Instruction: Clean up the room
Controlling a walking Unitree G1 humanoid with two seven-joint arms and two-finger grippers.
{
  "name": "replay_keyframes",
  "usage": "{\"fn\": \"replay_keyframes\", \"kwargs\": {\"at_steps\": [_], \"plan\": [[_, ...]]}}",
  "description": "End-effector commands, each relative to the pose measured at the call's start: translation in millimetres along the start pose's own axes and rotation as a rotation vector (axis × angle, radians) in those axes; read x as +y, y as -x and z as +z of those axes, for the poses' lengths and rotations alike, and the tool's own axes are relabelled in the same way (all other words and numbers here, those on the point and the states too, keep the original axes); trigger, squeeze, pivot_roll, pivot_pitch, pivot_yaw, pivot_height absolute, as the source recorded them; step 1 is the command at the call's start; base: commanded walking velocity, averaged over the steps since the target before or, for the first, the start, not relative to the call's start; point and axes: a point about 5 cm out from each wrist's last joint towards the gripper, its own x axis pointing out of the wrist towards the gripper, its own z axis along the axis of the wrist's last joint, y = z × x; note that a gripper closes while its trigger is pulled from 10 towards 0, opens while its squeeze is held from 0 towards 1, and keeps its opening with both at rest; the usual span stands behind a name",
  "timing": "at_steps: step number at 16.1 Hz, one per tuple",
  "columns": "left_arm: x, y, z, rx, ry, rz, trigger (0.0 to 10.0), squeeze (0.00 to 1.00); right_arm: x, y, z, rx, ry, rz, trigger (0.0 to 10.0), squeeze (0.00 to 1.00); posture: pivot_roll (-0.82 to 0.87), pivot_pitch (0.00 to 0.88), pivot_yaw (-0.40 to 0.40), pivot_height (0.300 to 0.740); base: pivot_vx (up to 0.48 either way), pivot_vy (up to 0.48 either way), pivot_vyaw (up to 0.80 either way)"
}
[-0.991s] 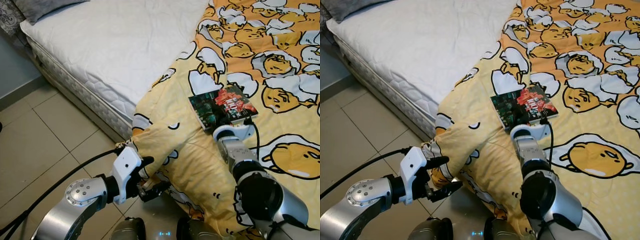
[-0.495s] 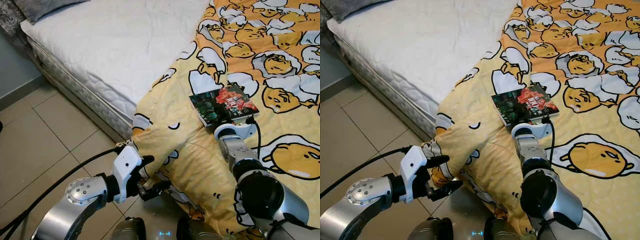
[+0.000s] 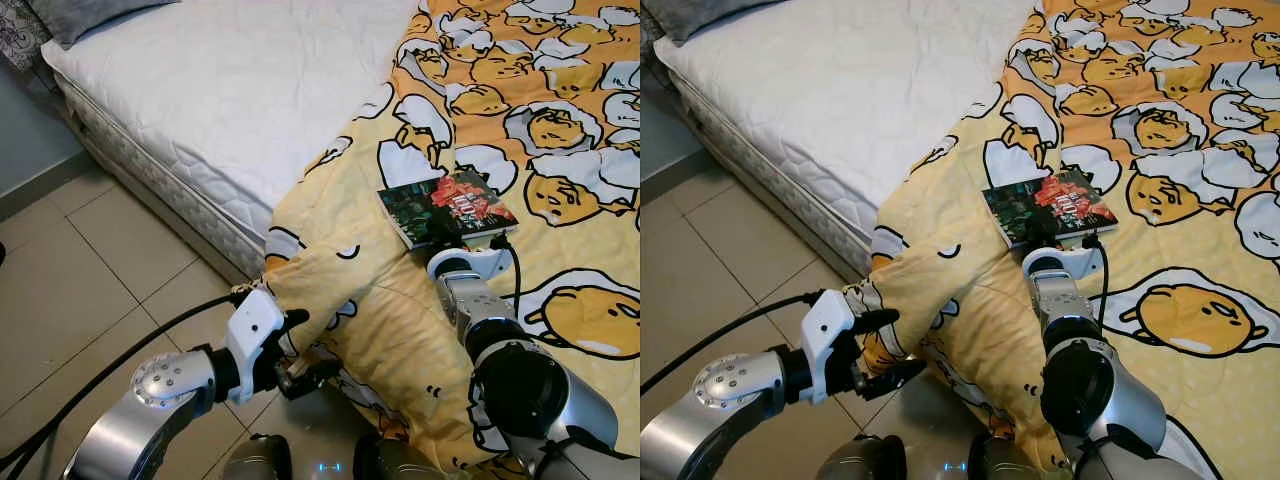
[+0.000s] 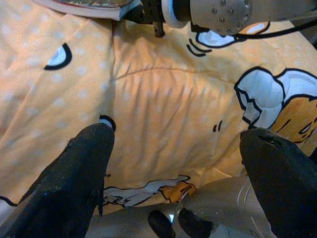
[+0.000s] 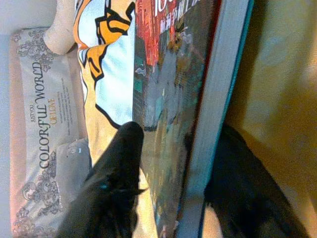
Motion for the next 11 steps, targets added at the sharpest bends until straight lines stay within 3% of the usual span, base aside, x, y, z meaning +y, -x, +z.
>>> {"fn": "replay_keyframes", "kwargs": {"at_steps": [1, 9, 11], "plan": [[-0.9, 0.2, -1.6, 0.009, 0.003, 0.003, 10.0, 0.0, 1.1, -0.8, 0.7, -0.004, -0.019, -0.011, 0.0, 0.0, 0.04, 0.181, 0.028, 0.74, 0.0, 0.0, 0.0], [2.9, 0.6, -0.6, 0.005, 0.0, 0.011, 10.0, 0.0, 0.0, -0.6, -2.3, -0.001, -0.021, -0.02, 0.0, 0.0, 0.04, 0.172, 0.024, 0.74, 0.0, 0.0, 0.0], [4.8, -0.4, 0.1, 0.001, -0.001, 0.015, 10.0, 0.0, 1.9, -1.0, -1.2, 0.0, 0.02, -0.009, 0.0, 0.0, 0.03, 0.161, 0.024, 0.74, 0.0, 0.0, 0.0]]}}
